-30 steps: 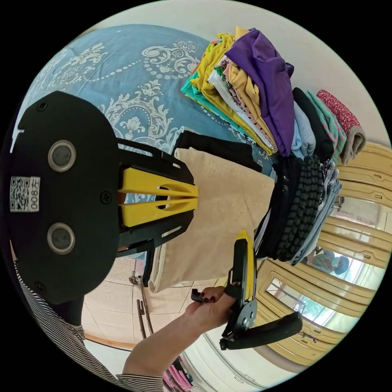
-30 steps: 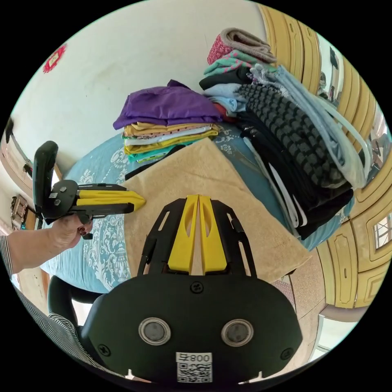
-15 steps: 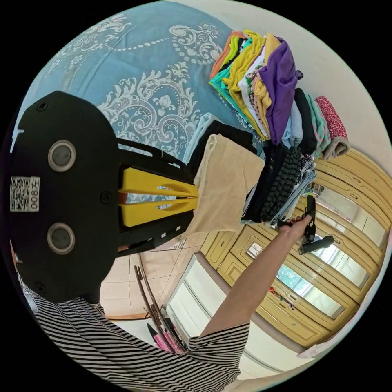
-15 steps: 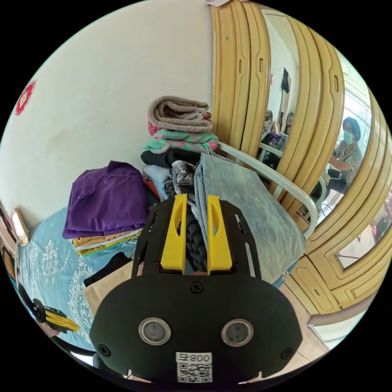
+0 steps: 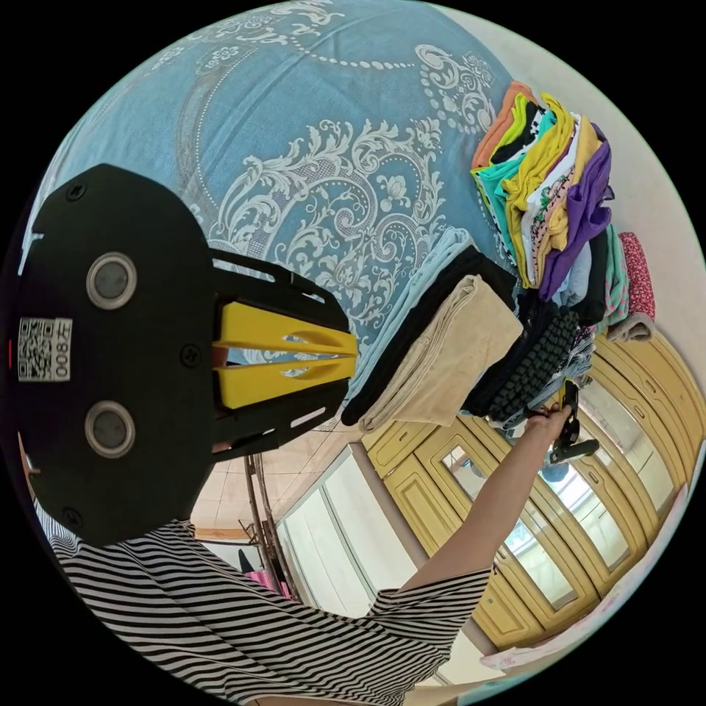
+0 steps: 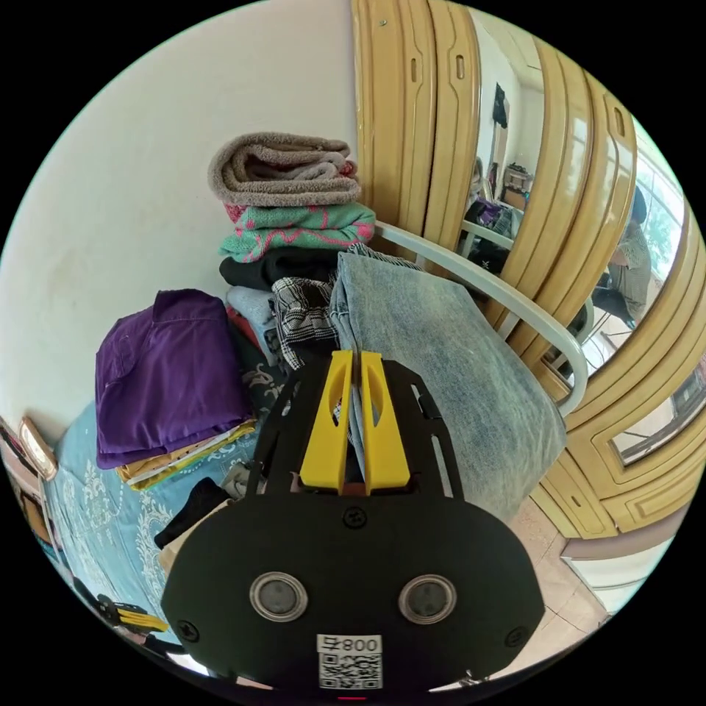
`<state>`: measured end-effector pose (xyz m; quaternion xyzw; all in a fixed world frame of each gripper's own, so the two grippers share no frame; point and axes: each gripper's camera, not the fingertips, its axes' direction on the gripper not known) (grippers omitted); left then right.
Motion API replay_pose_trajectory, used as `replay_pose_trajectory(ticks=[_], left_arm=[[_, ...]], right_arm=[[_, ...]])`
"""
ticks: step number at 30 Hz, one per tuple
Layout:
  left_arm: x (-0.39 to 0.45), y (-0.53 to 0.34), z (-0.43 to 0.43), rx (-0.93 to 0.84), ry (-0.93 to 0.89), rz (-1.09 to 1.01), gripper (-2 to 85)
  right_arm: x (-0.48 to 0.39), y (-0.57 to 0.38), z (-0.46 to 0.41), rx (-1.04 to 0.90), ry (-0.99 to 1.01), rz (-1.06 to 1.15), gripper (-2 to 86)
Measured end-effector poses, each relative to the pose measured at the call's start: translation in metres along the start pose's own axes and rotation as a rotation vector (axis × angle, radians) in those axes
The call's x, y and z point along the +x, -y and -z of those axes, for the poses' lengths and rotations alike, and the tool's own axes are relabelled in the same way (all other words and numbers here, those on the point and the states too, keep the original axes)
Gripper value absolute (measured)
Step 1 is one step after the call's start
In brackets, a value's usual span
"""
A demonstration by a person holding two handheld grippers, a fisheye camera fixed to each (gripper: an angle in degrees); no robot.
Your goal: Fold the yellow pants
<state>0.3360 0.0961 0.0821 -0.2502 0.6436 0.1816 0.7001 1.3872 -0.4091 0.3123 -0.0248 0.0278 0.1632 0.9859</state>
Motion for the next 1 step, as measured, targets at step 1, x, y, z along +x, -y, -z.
replay_pose_trajectory(ticks=[1], left_arm=[[0.0004, -0.0034, 0.0053, 0.004, -0.003, 0.000, 0.1]], right_arm=[[0.0026, -0.0008, 0.0050, 0.006, 0.026, -0.018, 2.0]])
